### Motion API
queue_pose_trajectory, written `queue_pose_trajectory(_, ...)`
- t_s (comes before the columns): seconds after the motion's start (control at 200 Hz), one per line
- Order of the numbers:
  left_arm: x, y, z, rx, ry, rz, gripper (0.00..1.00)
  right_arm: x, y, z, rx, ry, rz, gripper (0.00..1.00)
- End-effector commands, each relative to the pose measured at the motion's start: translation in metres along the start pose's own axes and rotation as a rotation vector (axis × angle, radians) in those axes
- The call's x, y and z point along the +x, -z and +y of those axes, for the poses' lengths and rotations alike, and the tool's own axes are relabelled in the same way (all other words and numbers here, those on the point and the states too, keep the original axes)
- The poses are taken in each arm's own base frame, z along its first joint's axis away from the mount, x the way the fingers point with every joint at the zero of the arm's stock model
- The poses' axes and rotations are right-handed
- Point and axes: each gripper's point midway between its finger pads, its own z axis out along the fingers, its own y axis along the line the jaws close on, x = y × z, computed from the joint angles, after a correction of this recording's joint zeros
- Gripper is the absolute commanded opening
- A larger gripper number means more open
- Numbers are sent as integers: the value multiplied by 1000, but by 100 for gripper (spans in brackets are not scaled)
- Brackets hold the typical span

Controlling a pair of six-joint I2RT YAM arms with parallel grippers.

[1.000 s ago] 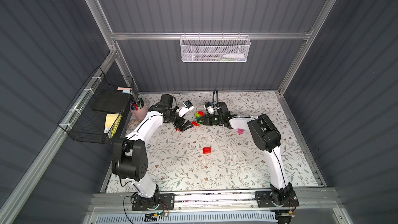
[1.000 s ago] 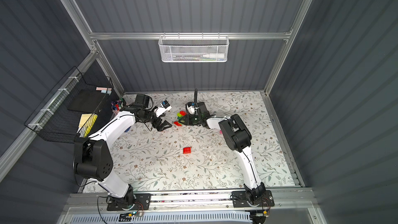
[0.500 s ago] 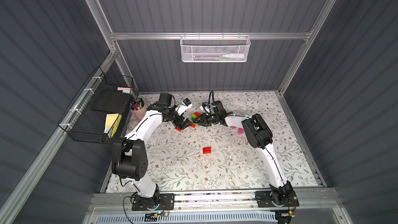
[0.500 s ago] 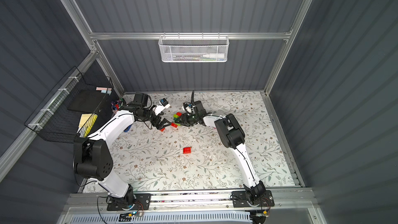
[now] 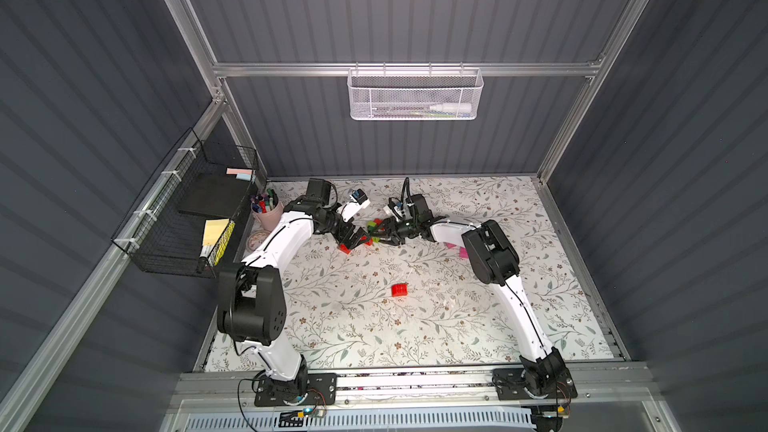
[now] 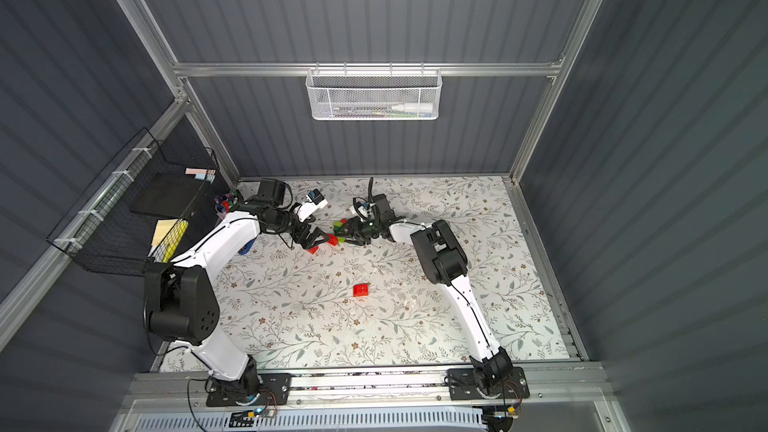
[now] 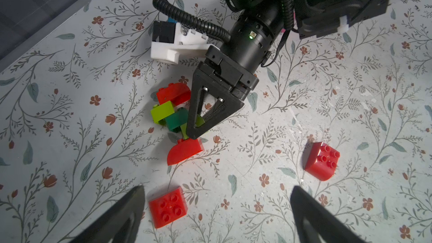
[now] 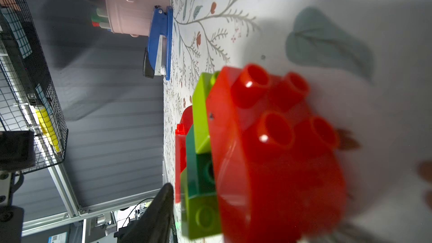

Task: Assemble the letter s with lego
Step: Adjust the lego brick at the center of the board.

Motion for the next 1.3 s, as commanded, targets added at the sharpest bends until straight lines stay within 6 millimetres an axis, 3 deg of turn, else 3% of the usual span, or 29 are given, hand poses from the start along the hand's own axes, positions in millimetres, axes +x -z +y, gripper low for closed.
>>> queue_pose_trajectory(0.0, -4, 2, 1, 24, 28, -6, 99, -4, 1, -12, 67, -25, -21, 53)
queue_pose_trajectory(0.355, -2, 1, 3, 18, 34, -1, 100, -17, 22, -17, 209, 29, -82, 62)
queue_pose_trajectory(0.921, -5, 0, 5, 21, 37, -5, 99, -15, 43, -21, 405, 160, -95, 68)
queue_pose_trajectory(1.096, -7, 2, 7, 9, 35, -6, 100, -19, 51, -5, 416, 218, -124, 69)
queue_pose_trajectory(1.291, -9, 7, 31, -115, 119, 30, 99, -27, 81, 38, 421, 359, -179, 74)
